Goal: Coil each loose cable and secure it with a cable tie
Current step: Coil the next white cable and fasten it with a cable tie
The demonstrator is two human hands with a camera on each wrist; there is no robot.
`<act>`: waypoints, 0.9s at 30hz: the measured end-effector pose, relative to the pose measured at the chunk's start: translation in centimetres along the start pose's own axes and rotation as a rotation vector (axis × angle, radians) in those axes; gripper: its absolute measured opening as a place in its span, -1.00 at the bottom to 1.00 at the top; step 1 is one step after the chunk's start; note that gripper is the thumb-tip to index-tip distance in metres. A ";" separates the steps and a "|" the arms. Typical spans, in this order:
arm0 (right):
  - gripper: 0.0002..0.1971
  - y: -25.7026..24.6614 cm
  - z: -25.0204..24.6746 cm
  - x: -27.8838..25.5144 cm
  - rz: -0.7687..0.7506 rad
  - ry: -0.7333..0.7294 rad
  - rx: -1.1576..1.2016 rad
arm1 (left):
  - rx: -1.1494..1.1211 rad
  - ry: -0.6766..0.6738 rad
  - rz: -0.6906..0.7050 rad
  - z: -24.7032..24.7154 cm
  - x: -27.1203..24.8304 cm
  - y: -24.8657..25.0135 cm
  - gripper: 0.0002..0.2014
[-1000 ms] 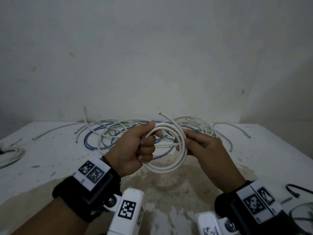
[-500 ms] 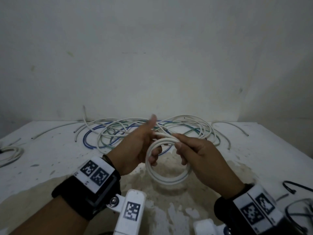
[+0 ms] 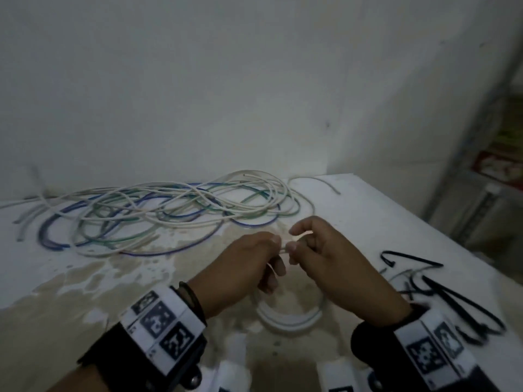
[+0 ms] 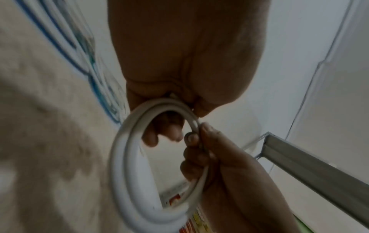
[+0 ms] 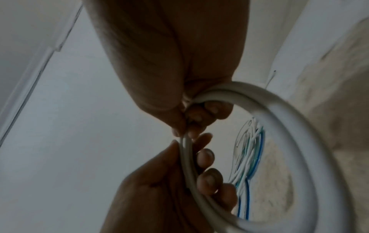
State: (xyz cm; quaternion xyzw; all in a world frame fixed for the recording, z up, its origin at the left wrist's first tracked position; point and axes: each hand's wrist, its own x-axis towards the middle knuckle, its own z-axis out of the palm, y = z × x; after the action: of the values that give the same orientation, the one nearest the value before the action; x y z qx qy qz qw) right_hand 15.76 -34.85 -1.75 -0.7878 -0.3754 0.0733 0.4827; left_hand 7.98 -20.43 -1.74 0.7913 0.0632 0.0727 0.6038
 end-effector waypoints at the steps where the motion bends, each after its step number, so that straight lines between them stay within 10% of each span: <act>1: -0.97 0.4 -0.6 -0.5 0.053 0.037 0.049 | -0.009 0.005 0.018 1.2 0.2 -0.2 -0.65; 6: -0.88 1.9 -3.4 -2.4 0.136 0.064 0.075 | -0.183 -0.038 -0.028 5.2 1.1 -0.9 -0.70; 11: -0.88 2.5 -5.1 -3.3 0.240 -0.061 0.059 | 0.261 -0.074 0.184 6.2 1.3 -1.8 -0.67; 19: -0.80 2.4 -4.7 -2.4 0.286 -0.073 0.070 | -0.444 -0.105 -0.176 6.9 1.5 -2.6 -0.75; 24: -0.76 4.0 -9.8 1.2 0.380 0.180 -0.353 | -0.472 0.095 -0.188 5.4 2.0 -3.4 -0.68; 27: -0.74 5.5 -11.7 3.6 0.568 -0.001 -0.653 | -0.575 0.171 -0.205 4.0 2.4 -4.0 -0.69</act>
State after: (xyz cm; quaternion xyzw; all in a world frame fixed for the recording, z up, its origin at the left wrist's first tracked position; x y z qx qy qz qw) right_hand 26.77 -42.07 0.83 -0.9712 -0.1474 0.0809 0.1687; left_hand 11.04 -22.70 -6.53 0.5685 0.1702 0.0927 0.7996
